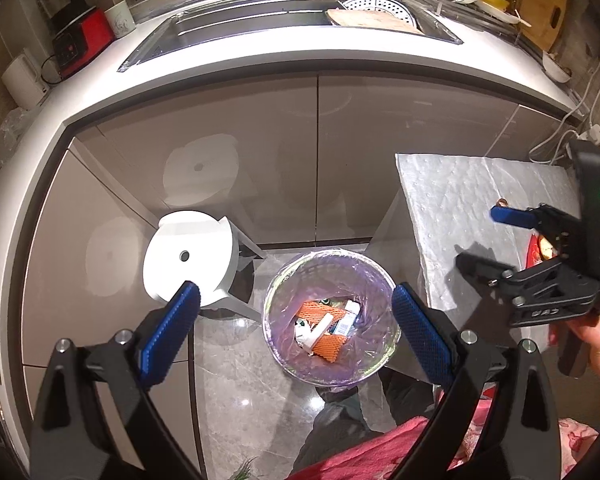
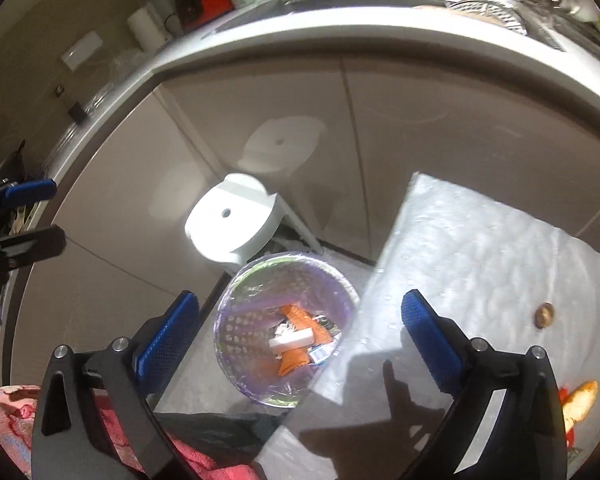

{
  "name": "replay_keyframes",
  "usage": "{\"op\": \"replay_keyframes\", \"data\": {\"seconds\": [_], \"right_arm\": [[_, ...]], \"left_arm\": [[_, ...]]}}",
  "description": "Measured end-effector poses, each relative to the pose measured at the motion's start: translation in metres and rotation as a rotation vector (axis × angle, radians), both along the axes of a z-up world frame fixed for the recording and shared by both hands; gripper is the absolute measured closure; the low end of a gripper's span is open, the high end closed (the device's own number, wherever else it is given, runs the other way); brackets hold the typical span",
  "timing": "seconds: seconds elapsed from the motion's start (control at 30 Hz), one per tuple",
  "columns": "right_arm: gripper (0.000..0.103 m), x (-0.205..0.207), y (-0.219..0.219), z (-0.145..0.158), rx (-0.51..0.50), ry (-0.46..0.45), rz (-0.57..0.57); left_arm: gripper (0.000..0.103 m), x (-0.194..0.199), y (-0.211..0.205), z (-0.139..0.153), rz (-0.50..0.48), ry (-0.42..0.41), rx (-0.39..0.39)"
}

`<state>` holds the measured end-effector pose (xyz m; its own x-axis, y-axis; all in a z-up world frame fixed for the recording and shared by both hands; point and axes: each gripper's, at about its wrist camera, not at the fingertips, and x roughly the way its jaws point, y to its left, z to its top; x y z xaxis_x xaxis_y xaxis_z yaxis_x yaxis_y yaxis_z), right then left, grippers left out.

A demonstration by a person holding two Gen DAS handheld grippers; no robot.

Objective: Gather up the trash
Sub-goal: 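Release the white foam block into the bin with the right tool, then grasp the second bread crust with the left tool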

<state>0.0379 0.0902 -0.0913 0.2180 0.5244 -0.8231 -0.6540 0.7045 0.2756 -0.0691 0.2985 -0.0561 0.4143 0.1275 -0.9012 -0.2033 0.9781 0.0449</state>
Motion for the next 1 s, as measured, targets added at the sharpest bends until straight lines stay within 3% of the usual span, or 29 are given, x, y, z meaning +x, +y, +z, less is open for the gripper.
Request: {"op": "replay_keyframes", "data": {"seconds": [0.2, 0.5, 0.67, 0.83, 1.0], "right_arm": [[0.002, 0.008, -0.116, 0.032, -0.024, -0.046, -0.271], [0.002, -0.013, -0.267, 0.030, -0.065, -0.049, -0.569], [0.002, -0.025, -0.322, 0.024, -0.063, -0.035, -0.655], [0.002, -0.031, -0.361, 0.014, -0.046, -0.002, -0.699], [0.002, -0.036, -0.383, -0.001, -0.040, 0.046, -0.710]], "left_arm": [[0.011, 0.031, -0.062, -0.016, -0.157, 0.029, -0.011], [0.011, 0.088, -0.223, -0.054, -0.504, 0.073, -0.079], [0.011, 0.115, -0.296, -0.084, -0.598, 0.107, -0.124], [0.012, 0.151, -0.342, -0.112, -0.636, 0.132, -0.110], [0.026, 0.189, -0.371, -0.144, -0.657, 0.204, -0.089]]}}
